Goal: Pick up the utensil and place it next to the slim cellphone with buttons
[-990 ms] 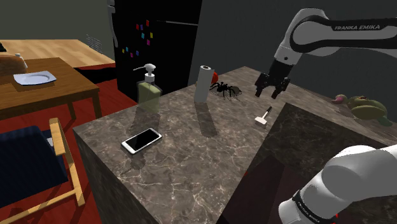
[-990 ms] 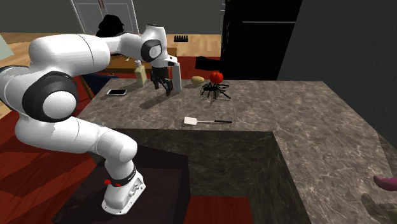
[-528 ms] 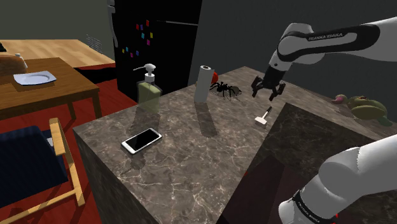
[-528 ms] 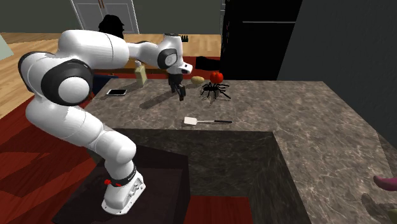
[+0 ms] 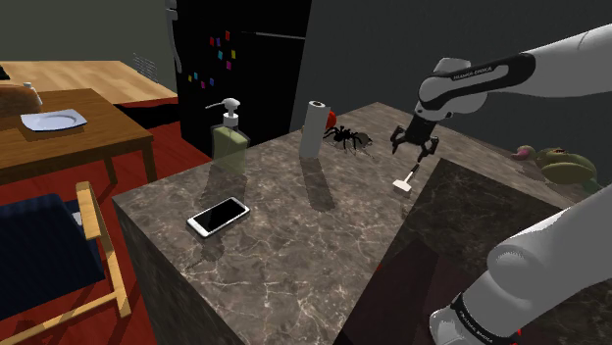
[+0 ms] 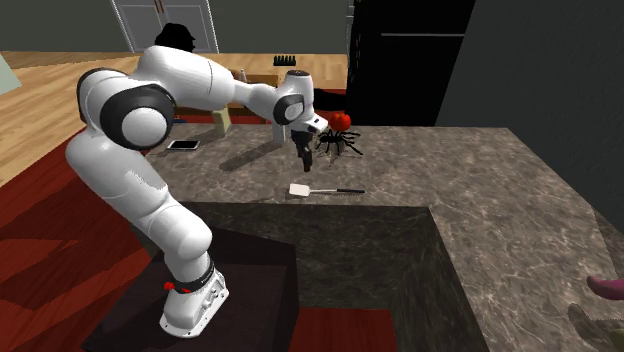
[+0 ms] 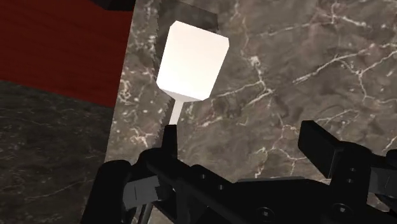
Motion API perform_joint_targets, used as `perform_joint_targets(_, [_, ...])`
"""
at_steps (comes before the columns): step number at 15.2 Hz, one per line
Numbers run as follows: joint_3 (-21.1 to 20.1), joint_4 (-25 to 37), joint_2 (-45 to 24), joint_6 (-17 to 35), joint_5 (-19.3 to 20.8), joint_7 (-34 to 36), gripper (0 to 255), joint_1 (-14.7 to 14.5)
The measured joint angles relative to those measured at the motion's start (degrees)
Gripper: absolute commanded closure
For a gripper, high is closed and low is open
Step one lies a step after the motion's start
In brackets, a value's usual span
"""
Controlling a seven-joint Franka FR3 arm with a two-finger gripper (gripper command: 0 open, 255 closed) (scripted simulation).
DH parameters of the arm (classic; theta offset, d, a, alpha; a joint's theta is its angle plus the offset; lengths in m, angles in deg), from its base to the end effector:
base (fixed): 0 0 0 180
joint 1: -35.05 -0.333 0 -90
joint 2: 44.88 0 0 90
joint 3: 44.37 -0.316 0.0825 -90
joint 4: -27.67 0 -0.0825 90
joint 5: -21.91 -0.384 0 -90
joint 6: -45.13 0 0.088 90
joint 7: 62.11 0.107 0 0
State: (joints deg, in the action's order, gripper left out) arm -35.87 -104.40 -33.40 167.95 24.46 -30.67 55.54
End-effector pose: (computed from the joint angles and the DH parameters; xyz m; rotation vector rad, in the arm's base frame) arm 0.4207 -0.2369 0.4301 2.7279 -1.5418 0.0584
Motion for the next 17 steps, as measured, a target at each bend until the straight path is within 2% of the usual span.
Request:
perform_joint_targets(8, [3.89,2.56,-9.14,7.21,1.00,9.18,0,4.82])
perform_joint_targets(17, [4.46,1.20,-13.88,13.32,0.06,9.02,0,5.40])
